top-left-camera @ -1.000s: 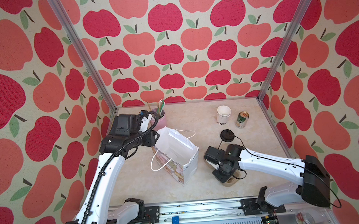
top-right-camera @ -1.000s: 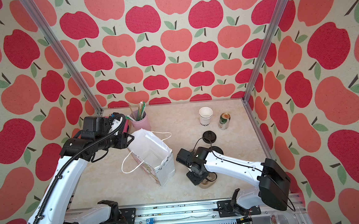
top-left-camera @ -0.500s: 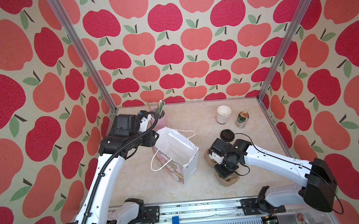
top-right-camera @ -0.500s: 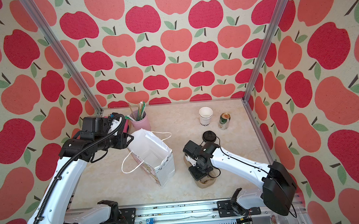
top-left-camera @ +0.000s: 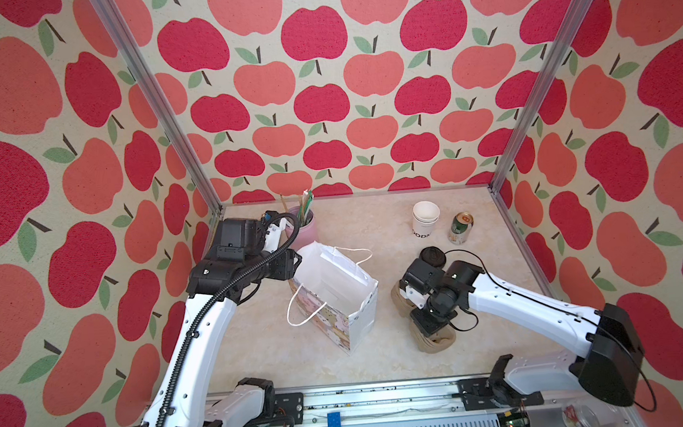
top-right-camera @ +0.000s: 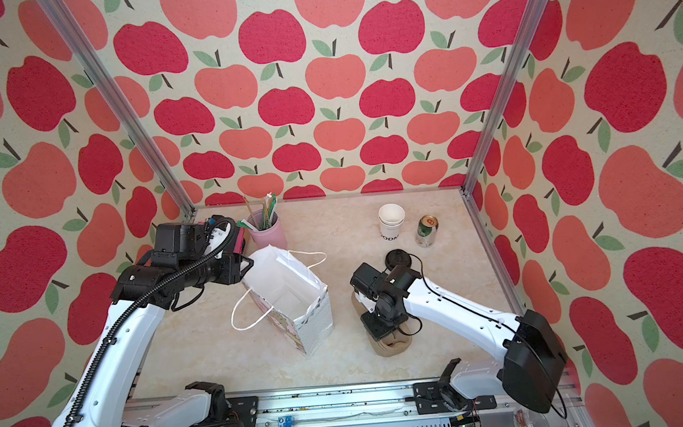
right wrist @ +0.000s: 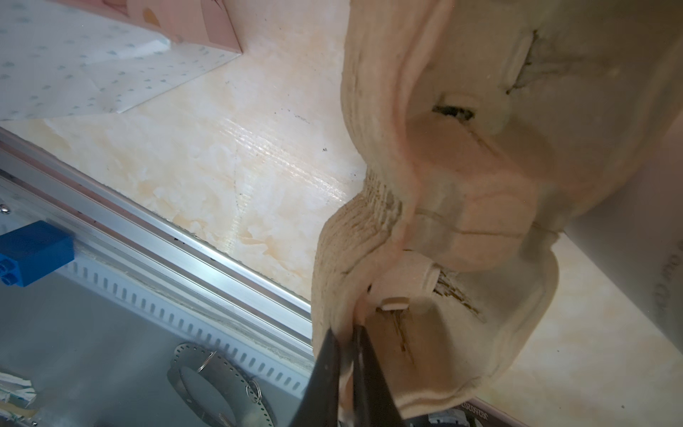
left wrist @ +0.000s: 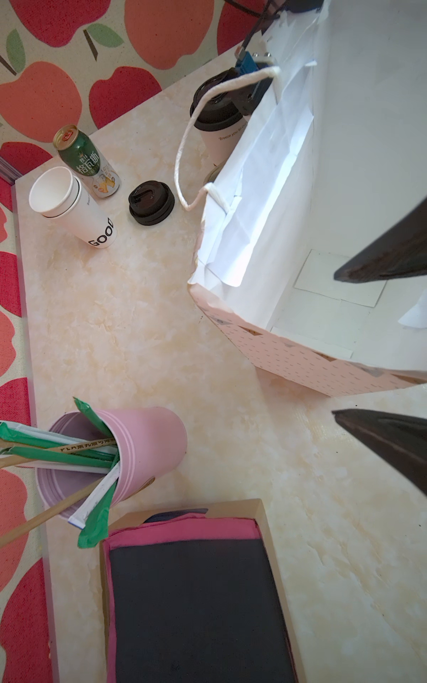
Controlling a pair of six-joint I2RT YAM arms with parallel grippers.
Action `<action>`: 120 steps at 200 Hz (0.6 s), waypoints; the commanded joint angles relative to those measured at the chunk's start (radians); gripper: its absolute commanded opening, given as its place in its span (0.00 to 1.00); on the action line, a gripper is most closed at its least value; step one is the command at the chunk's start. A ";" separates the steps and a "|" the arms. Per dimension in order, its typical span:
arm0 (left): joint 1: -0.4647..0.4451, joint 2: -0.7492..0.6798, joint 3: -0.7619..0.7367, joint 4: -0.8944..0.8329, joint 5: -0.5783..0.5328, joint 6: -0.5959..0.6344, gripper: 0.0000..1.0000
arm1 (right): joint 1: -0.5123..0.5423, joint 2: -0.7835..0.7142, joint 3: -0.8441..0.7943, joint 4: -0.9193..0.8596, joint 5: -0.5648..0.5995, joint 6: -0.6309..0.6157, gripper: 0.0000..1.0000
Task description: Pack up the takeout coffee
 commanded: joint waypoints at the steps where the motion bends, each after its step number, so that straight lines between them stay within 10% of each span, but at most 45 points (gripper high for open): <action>1: 0.006 -0.016 -0.011 0.011 0.005 -0.019 0.57 | 0.039 0.016 0.065 -0.056 0.096 -0.016 0.05; 120: 0.017 -0.026 -0.023 0.016 0.011 -0.016 0.57 | 0.156 0.125 0.186 -0.154 0.335 0.007 0.04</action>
